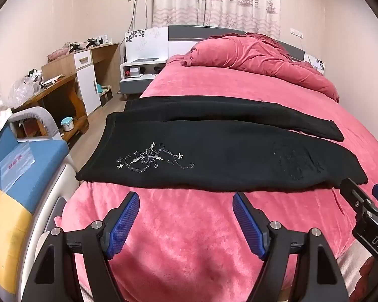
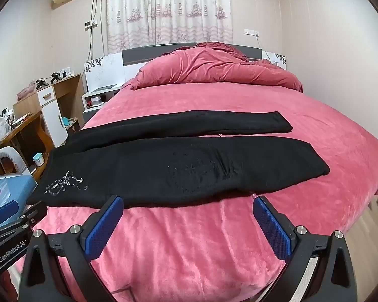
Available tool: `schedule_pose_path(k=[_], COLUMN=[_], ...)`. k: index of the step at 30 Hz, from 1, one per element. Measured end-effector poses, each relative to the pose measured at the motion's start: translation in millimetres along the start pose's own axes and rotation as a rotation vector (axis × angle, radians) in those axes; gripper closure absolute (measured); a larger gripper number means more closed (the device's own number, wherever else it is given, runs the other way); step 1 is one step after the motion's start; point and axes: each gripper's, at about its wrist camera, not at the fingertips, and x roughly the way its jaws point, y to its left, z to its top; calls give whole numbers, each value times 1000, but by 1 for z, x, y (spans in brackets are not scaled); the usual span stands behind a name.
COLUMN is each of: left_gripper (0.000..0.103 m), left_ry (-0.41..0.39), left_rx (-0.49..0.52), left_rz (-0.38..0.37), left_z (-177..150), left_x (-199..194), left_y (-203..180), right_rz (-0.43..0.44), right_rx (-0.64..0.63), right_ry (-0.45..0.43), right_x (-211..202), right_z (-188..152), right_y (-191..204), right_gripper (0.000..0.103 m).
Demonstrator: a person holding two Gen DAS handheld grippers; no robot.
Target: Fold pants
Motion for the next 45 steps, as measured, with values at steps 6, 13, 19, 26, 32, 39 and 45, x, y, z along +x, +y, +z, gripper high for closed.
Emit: schedule_pose_path(k=[6,13,19,26,32,39,45], left_gripper=[25,25,25,25,25,25,25], left_ry=[-1,5,11,22,27,32,37], left_rx=[3,1,1,-4,-2,1,2], left_rz=[-1,2,0,-13,-14,-18,-21], left_z=[1,1,-3,-5,-5,-5,-6], left_x=[0,-2,6,8,8,9,10], left_y=[-1,-1,-7,1,1,1,1], right_rz=[0,0,-2,-1,-2,-2,-2], right_rx=[1,1,0,1,1,4,5], right_ry=[5,7,11,14,17,29,34], right_x=[1,-1,8,11,10,8,8], right_z=[0,2,-8,-9,-10,-7,-6], right_y=[0,0,-1,1,0,0,0], right_gripper=[0,0,0,0,0,0,0])
